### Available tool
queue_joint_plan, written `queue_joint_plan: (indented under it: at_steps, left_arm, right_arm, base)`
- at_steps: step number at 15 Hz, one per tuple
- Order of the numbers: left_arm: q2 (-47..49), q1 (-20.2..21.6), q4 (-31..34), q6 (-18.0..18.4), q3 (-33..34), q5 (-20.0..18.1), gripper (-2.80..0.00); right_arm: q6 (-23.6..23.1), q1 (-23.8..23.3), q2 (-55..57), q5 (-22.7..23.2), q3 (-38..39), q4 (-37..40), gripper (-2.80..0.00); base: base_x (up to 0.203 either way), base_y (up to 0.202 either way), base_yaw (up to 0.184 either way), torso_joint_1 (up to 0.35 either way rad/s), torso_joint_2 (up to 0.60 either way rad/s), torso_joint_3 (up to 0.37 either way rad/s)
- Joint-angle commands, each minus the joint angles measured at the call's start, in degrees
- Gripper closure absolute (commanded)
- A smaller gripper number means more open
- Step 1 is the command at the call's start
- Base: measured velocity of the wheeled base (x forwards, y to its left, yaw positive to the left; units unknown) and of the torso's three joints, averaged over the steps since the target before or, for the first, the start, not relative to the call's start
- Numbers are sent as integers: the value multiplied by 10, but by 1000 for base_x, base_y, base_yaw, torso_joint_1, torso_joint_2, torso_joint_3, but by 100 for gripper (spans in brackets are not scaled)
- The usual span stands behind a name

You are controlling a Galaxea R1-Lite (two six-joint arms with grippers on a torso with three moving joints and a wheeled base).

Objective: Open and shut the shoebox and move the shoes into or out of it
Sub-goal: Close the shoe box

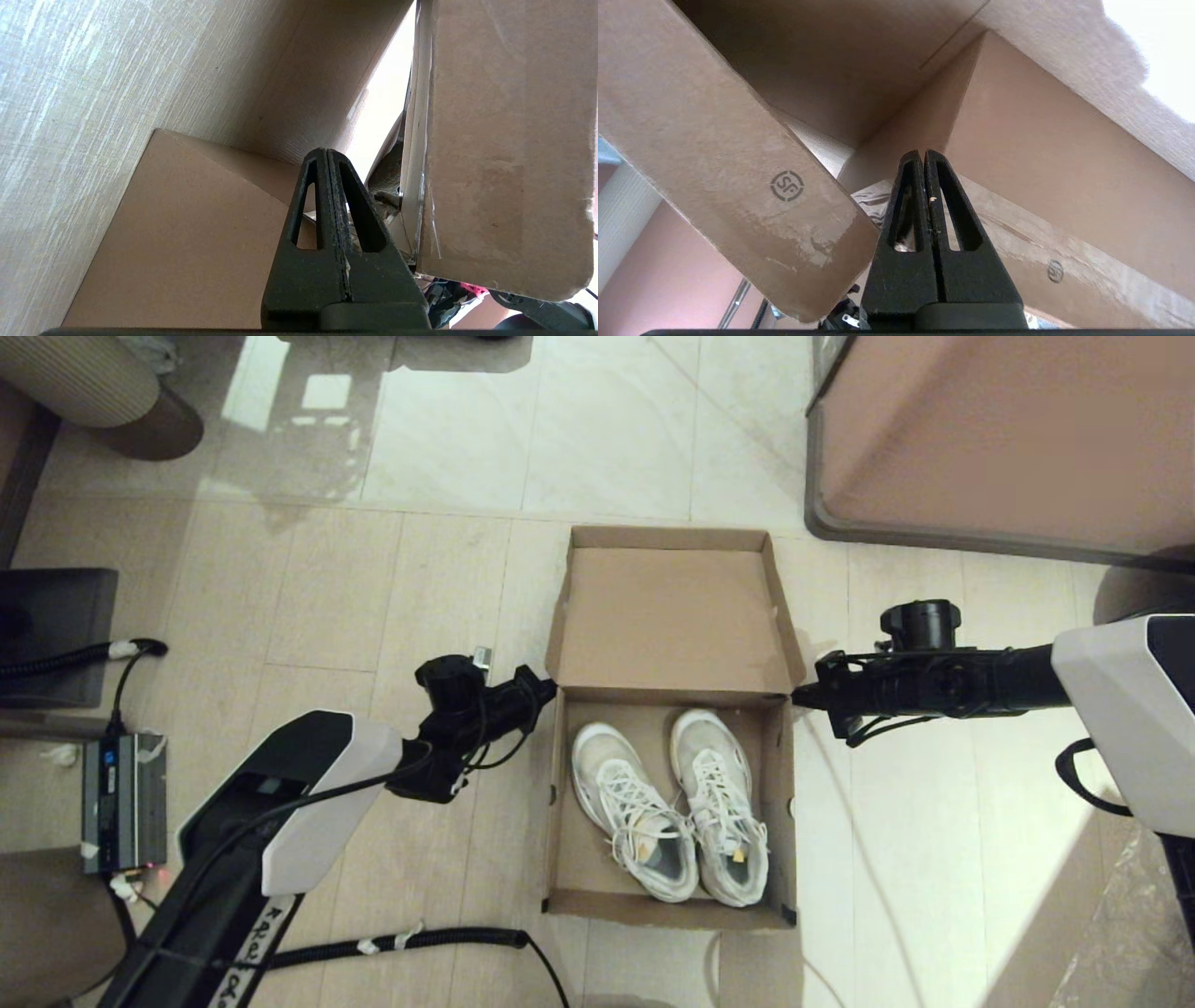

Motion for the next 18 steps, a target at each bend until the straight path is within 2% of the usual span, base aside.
queue_joint_plan:
  at_steps: [1,7,11,12,14,18]
  left_arm:
    - [8,-2,-4,-3,-11,-2,0]
    - [7,-10,-14,-4,-1,-1,0]
    - [-21,-9,-25,-2,72,-1,0]
    - [-21,-10,-32,-2,76,-1,0]
    - [-21,-9,-33,-2,76,0,0]
    - [-19,-12,-30,16,77,2,0]
  right_arm:
    - [5,8,7,3,-1,-4,0]
    - [6,15,9,3,5,-9,0]
    - [4,17,-4,-1,54,-10,0]
    - [4,13,-5,-17,57,-11,0]
    - [1,-2,9,-35,37,-12,0]
    - [10,-16,73,-33,-77,-14,0]
  base:
    - [0,0,0,0,0,0]
    - [0,0,0,0,0,0]
    - [0,0,0,0,0,0]
    - [0,0,0,0,0,0]
    - [0,0,0,0,0,0]
    - [0,0,0,0,0,0]
